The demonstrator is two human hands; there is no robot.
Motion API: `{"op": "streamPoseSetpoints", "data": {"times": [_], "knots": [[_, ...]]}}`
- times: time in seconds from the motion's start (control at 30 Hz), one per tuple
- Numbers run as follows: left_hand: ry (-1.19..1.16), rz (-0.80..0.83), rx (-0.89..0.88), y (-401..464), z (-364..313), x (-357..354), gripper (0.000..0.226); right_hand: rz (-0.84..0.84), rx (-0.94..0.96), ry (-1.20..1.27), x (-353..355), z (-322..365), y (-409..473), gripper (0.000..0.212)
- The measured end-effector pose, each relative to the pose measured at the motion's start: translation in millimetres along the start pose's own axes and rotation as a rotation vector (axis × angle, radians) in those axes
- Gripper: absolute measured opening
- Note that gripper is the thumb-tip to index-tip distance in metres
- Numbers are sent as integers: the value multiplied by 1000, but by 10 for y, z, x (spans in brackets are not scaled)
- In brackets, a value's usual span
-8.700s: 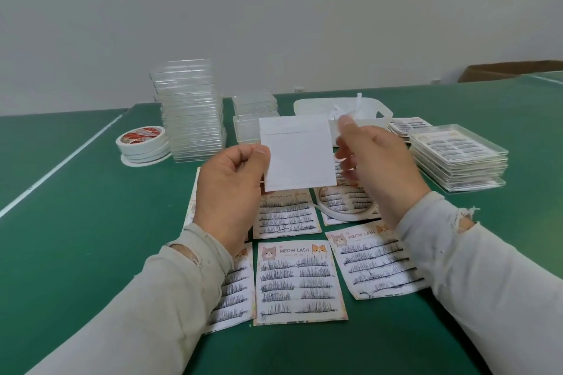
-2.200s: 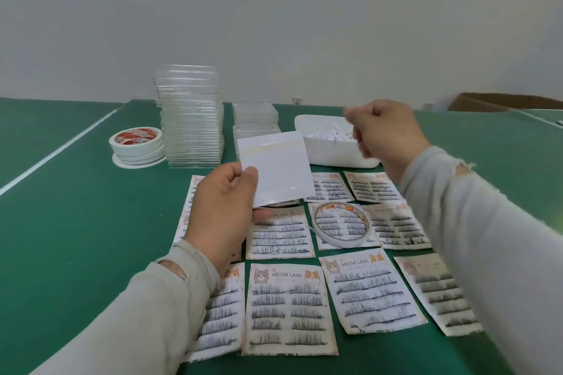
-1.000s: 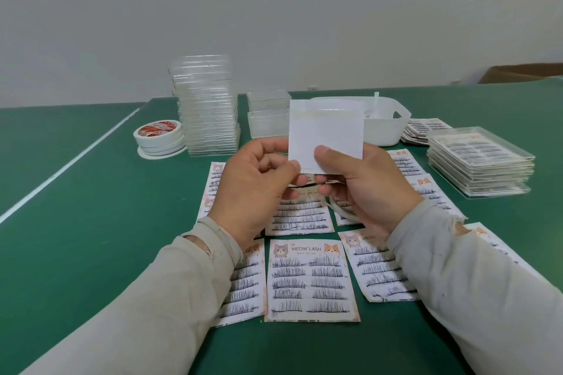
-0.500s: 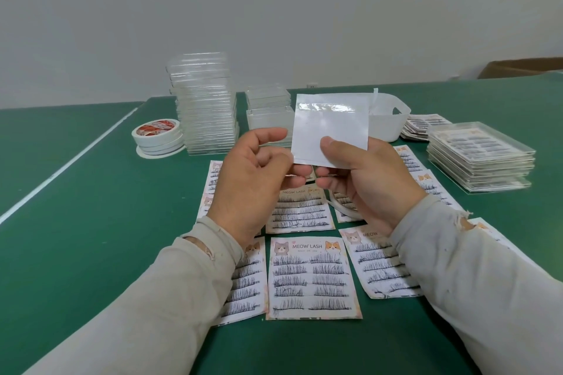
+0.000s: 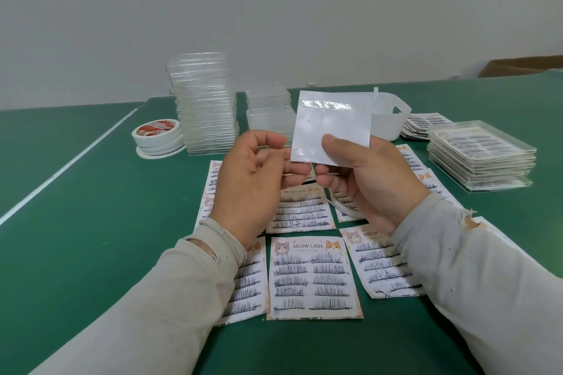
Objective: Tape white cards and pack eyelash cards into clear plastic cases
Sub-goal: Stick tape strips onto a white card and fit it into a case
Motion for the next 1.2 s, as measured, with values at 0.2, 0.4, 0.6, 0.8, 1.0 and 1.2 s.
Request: {"op": "streamPoseSetpoints", "data": {"times": [0.2, 0.4, 0.6, 0.8, 1.0, 1.2], "knots": [[127, -46, -115, -41, -51, 6, 23, -8, 16, 5, 15, 17, 0, 10], [46, -31, -58, -13, -19, 10, 25, -3, -9, 56, -25, 5, -14, 16], [29, -36, -41, -11, -25, 21, 16, -46, -17, 54, 16, 6, -13, 11], [290, -156, -222, -96, -131, 50, 15, -50, -1, 86, 28, 25, -2, 16], [359, -191, -295, -139, -174, 37, 18, -33, 20, 66, 7, 29, -3, 19], [349, -217, -273, -121, -158, 66, 27, -34, 41, 33, 13, 46, 4, 19]]}}
Point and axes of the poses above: each hand's wrist, its own y-axis towards the middle knuckle, its own x-axis out of the back of the hand, z = x × y, the point moved 9 cm from there along y, towards the middle knuckle, and after that the axes turned 14 degrees about x, right-handed, at the moved point
